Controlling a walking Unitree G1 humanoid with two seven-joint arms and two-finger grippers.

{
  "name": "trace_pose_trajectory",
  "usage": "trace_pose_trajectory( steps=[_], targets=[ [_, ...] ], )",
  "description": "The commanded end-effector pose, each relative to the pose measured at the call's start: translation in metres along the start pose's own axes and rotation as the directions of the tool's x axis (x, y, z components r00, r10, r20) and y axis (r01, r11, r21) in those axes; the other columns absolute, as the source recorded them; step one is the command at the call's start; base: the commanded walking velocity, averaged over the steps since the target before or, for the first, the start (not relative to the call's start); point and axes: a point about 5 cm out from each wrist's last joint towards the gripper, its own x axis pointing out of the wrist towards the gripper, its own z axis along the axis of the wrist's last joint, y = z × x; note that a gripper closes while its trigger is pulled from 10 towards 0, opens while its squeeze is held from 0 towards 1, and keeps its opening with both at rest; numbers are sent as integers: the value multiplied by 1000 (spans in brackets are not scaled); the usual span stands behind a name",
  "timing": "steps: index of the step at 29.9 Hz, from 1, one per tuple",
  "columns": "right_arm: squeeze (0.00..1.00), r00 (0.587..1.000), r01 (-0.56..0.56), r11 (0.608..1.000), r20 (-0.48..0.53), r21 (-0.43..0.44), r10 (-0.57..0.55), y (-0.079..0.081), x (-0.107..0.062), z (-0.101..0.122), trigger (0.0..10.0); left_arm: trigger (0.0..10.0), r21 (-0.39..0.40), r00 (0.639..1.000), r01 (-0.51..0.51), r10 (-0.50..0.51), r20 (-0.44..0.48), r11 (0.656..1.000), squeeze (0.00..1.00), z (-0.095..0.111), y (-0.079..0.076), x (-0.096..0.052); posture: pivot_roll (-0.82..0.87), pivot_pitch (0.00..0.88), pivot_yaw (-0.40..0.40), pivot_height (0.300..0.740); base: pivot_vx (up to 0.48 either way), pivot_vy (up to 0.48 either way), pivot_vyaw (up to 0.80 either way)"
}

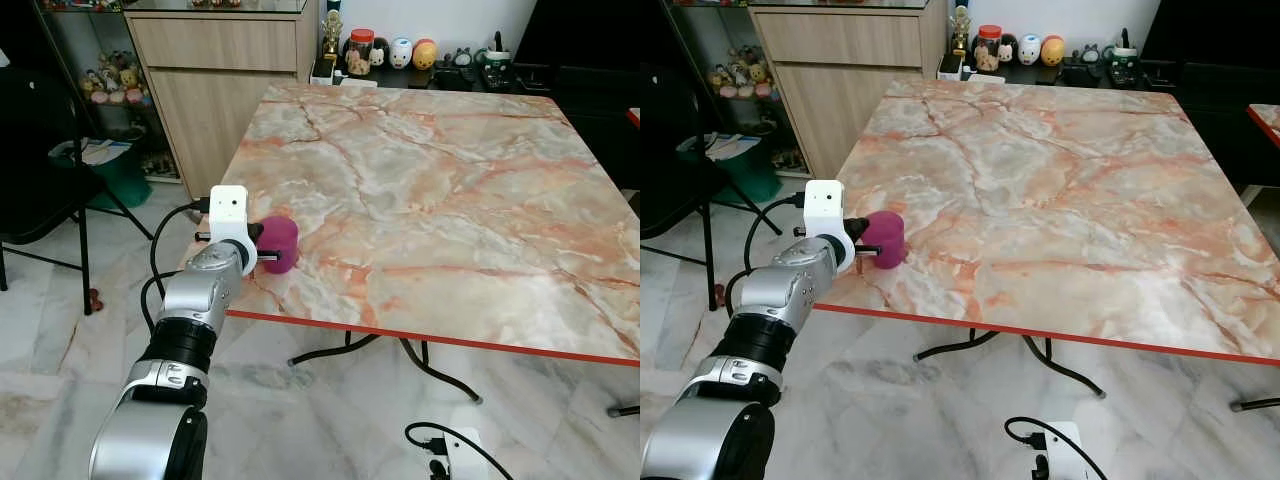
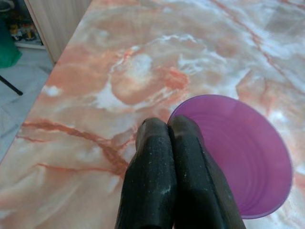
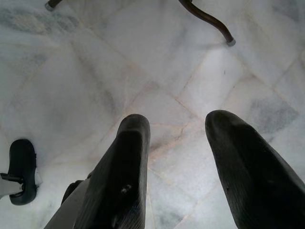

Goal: Setting the table

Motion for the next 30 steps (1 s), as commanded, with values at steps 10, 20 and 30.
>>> trace_pose_trajectory(
  steps=[10,20,30],
  targets=[
    [0,999,26,999,37,26,-27,-4,1,9,10000,10000,-27,917,-11,21,398,1000,0,30,6,-25,43,0,-17,740,0,0,0],
    [0,998,25,999,57,20,-26,-3,2,13,10000,10000,-70,916,77,-43,398,995,0,21,-7,-29,39,0,-20,740,0,0,0],
    [0,997,29,999,66,20,-30,-3,2,14,10000,10000,-102,923,59,-15,384,993,0,15,1,-30,36,0,-16,740,0,0,0]
  ],
)
